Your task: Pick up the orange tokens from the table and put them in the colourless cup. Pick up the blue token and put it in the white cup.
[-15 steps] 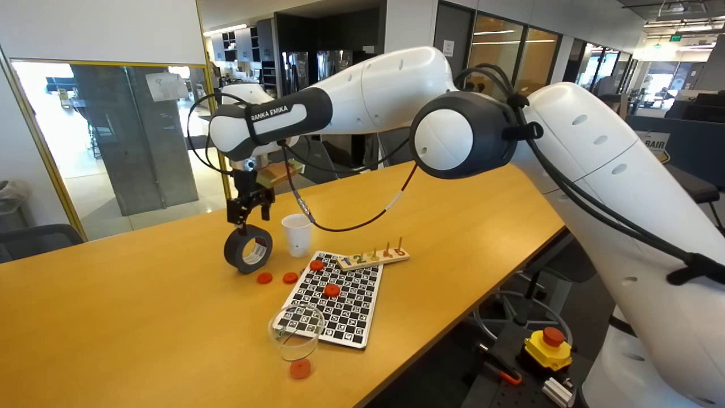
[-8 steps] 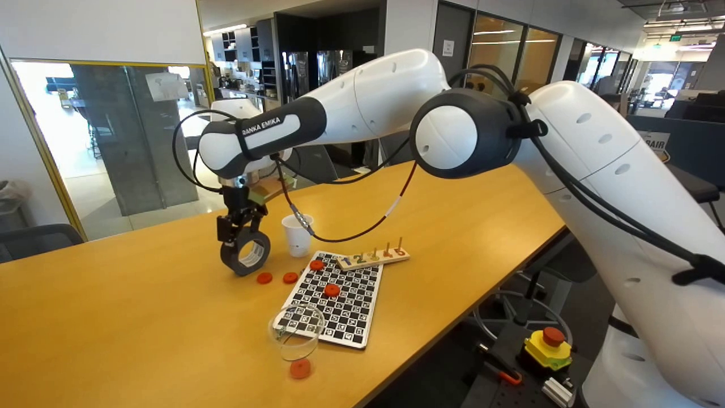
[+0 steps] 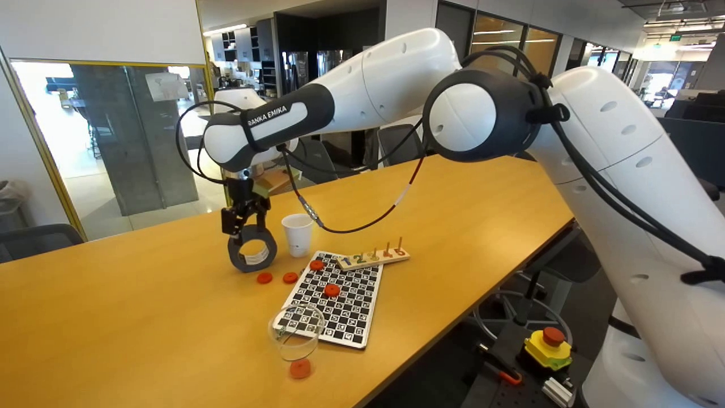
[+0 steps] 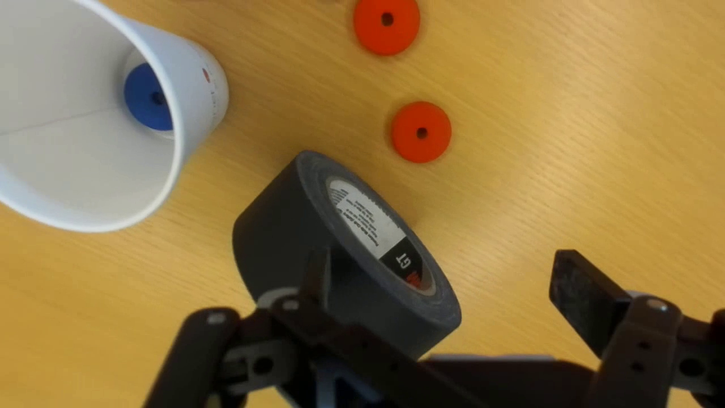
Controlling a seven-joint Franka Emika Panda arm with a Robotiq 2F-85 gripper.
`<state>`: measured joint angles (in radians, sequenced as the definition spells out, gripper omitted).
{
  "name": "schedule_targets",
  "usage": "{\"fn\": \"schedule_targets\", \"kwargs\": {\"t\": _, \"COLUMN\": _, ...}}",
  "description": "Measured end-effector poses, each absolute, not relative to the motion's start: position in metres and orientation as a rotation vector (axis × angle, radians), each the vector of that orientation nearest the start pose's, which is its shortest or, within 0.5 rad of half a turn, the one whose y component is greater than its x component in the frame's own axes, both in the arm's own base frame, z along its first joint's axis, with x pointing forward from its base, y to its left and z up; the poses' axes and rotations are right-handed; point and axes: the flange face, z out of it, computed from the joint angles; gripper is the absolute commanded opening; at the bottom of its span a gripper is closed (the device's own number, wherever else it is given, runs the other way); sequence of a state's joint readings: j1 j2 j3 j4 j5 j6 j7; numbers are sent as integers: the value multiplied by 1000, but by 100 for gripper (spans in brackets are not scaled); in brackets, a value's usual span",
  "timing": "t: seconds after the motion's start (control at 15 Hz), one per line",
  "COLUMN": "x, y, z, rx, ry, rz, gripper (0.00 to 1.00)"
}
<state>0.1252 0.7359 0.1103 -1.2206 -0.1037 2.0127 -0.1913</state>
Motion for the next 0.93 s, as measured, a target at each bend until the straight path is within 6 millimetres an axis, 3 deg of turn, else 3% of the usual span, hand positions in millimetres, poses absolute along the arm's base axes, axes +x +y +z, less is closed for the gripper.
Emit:
{"fn": "schedule_targets", "kwargs": {"t": 0.33, "x": 724, "y": 151, "z": 352, "rx": -3146, "ry": -652, "rz": -72, "gripper": 100}}
{"fn": "schedule_targets", "kwargs": {"t": 0.93, "x": 704, "y": 156, "z": 307, "rx": -3141, "ry": -673, "rz": 49, "gripper": 100}}
